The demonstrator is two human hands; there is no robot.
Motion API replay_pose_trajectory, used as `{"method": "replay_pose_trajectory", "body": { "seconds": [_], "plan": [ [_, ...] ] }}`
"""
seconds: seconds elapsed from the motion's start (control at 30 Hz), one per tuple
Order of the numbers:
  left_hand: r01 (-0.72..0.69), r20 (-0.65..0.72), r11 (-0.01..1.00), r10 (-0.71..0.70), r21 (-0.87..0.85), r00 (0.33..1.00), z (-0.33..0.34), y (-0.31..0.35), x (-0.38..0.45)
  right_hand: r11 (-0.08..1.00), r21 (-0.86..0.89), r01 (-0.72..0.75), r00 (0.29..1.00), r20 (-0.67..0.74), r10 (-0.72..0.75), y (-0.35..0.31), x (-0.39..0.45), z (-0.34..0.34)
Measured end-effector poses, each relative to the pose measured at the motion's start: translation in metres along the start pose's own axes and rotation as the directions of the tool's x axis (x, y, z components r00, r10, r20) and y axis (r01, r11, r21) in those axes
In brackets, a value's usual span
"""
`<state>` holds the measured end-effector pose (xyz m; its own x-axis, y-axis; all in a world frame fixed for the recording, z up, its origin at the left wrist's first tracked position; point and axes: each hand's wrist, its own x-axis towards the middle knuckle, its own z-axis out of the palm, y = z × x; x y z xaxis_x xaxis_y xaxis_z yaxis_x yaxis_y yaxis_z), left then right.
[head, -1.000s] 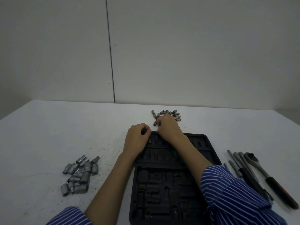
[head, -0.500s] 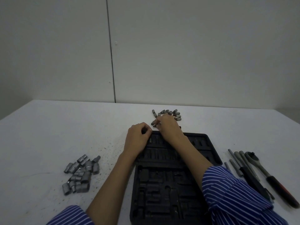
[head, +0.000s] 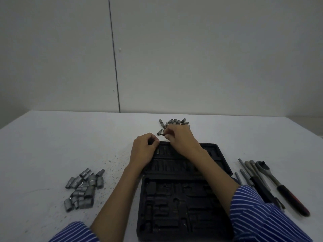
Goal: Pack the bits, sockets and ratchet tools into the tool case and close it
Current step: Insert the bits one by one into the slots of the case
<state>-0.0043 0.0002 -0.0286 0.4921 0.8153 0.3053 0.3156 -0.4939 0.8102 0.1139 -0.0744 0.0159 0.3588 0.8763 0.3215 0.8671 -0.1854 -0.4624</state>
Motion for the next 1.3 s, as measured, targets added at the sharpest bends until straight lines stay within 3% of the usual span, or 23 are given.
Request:
{"method": "replay_pose_trajectory", "body": {
  "seconds": [0.5,1.03,1.3],
  "plan": [
    [0.029,-0.013,0.999,-0.029,-0.024,0.999,0.0,-0.002,0.001,0.946,0.273,-0.176,0.98,-0.044,0.195,-0.001,-0.036,0.009],
    [0.04,-0.014,0.999,-0.04,-0.026,0.999,0.0,-0.003,0.001,0.98,0.158,-0.12,0.986,-0.096,0.136,-0.001,-0.041,0.01],
    [0.048,-0.007,0.998,-0.048,-0.032,0.999,0.0,-0.002,0.001,0.966,0.224,-0.128,0.99,-0.035,0.139,-0.003,-0.042,0.006]
  ]
}}
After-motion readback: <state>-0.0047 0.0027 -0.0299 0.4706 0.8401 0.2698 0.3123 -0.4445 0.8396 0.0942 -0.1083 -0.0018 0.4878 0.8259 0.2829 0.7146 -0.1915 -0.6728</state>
